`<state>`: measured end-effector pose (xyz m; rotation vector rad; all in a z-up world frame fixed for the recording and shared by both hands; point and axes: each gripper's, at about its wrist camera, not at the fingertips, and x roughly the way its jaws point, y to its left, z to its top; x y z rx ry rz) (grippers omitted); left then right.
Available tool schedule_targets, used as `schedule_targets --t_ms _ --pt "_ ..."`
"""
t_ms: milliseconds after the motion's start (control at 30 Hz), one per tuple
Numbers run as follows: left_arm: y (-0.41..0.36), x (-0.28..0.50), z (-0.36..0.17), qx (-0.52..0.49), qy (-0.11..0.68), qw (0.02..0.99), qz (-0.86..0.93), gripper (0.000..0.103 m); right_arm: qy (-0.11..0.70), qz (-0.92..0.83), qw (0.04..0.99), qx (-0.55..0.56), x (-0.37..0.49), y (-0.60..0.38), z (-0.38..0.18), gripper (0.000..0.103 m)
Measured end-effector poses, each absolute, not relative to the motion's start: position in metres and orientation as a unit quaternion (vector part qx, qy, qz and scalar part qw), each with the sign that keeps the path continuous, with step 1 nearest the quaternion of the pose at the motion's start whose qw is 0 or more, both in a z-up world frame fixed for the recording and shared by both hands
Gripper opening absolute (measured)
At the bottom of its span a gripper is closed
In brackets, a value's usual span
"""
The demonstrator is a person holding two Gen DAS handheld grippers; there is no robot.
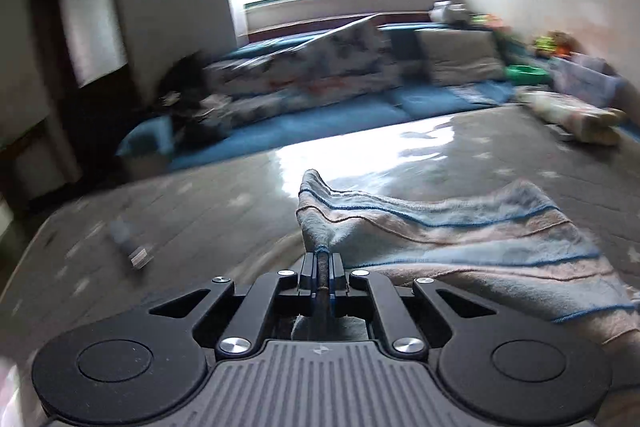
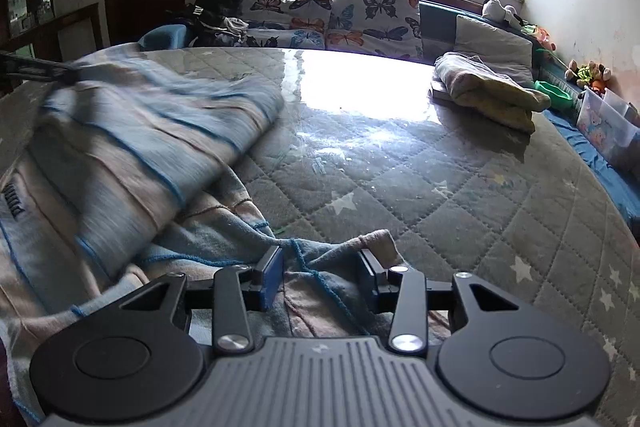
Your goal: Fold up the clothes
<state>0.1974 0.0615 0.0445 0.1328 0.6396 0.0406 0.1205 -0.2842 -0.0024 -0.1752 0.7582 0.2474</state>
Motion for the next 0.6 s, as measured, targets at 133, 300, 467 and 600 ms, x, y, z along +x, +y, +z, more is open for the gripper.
schedule_targets --t_ms 133,300,467,600 --pt "0.084 0.183 0.026 0.065 0.357 0.930 0.055 0.006 0.375 0.125 0.914 -0.095 0.125 -0.280 0.005 0.039" --pt "0.097 0.164 0.030 0.065 0.356 0.930 0.066 0.006 0.360 0.167 0.913 -0.093 0.145 -0.262 0.027 0.038" --pt "0.097 0.161 0.031 0.053 0.358 0.930 0.068 0.006 0.366 0.230 0.897 -0.089 0.188 -0.225 0.027 0.038" --pt "0.101 0.160 0.031 0.042 0.361 0.929 0.073 0.006 0.383 0.253 0.884 -0.094 0.224 -0.199 0.009 0.037"
